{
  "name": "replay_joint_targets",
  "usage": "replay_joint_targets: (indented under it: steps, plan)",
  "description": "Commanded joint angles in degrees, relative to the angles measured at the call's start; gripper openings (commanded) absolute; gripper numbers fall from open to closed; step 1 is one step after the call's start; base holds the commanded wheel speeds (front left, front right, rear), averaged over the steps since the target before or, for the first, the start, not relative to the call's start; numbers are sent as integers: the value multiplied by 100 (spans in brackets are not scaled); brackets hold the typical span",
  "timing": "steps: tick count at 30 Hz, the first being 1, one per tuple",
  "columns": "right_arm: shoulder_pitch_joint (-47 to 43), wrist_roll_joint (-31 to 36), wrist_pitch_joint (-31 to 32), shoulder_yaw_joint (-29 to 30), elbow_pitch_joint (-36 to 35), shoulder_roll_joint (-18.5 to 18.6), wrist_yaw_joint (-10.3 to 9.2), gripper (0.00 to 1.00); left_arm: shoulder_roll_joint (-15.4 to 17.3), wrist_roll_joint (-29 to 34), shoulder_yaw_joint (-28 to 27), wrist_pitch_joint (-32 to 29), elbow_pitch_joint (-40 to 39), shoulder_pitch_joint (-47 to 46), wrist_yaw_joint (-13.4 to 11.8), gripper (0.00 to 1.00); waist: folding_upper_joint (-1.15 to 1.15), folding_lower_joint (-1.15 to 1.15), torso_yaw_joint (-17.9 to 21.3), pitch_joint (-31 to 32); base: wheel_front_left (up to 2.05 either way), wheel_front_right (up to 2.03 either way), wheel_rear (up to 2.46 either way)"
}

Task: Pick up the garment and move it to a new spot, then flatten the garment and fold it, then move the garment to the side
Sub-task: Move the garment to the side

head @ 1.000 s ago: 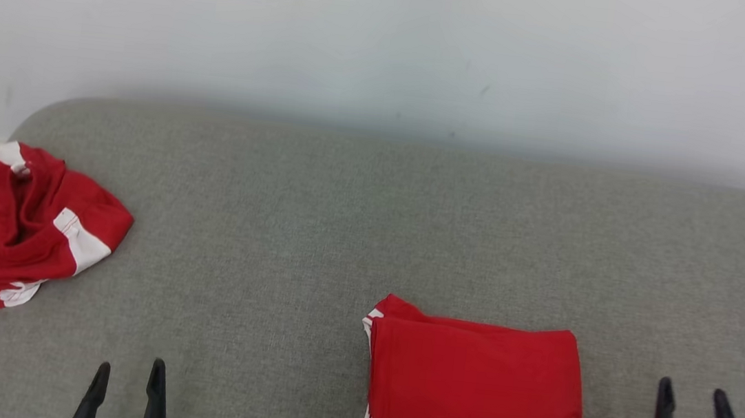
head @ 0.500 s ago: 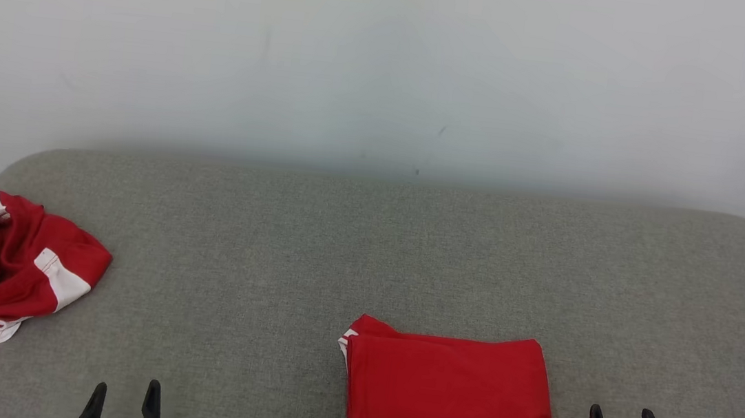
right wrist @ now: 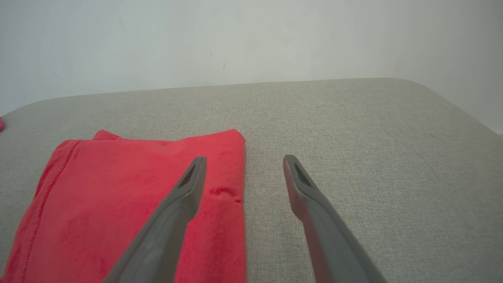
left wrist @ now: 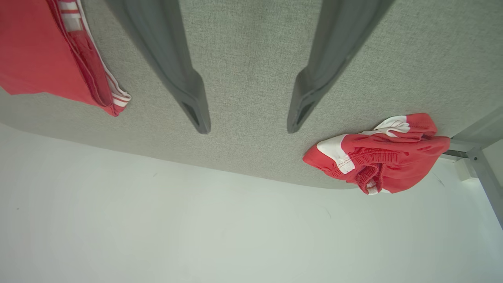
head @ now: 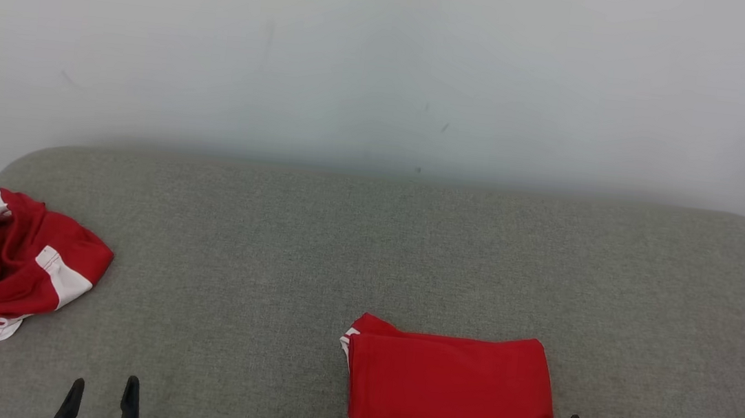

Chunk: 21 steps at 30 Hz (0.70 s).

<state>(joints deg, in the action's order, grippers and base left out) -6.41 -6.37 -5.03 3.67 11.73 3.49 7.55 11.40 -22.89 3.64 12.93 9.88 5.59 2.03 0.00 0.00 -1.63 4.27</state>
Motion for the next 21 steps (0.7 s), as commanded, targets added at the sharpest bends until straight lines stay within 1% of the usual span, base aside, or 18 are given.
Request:
replay_joint_targets:
  steps: [1, 6, 9, 11, 13, 15, 17, 20, 21]
  plan:
    - [28, 28, 9, 19, -27, -4, -10, 100, 40, -12, -14, -14, -29, -25, -19, 100, 0, 0, 5, -18, 0, 0, 0]
    - [58, -112, 134, -5, -45, -23, -10, 100, 32, -23, 8, -27, -46, 33, -55, 100, 0, 0, 12, -44, 0, 0, 0]
    - [130, -182, 482, -89, -101, -19, -10, 100, 19, -35, 28, -35, -52, 49, -77, 100, 0, 0, 4, -62, 0, 0, 0]
    - [195, -267, 990, -40, -126, 12, -10, 100, 26, -38, 36, -36, -61, 73, -86, 100, 0, 0, 4, -75, 0, 0, 0]
    - [248, -328, 1892, -146, -116, 15, -9, 100, 38, -53, 33, -58, -71, 116, -106, 100, 0, 0, 14, -85, 0, 0, 0]
    - [435, -471, 2742, -166, -275, 17, -9, 100, 56, -63, 30, -72, -102, 151, -123, 100, 0, 0, 24, -96, 0, 0, 0]
    - [632, -511, 3422, -33, -416, 44, -10, 100, 77, -73, 34, -92, -144, 154, -134, 100, 0, 0, 21, -114, 0, 0, 0]
    - [833, -269, 4225, 135, -430, 30, -10, 100, 88, -63, 66, -138, -200, 120, -133, 100, 0, 0, -44, -160, 0, 0, 0]
    - [833, -269, 4225, 135, -430, 30, -10, 100, 88, -63, 66, -138, -200, 120, -133, 100, 0, 0, -44, -160, 0, 0, 0]
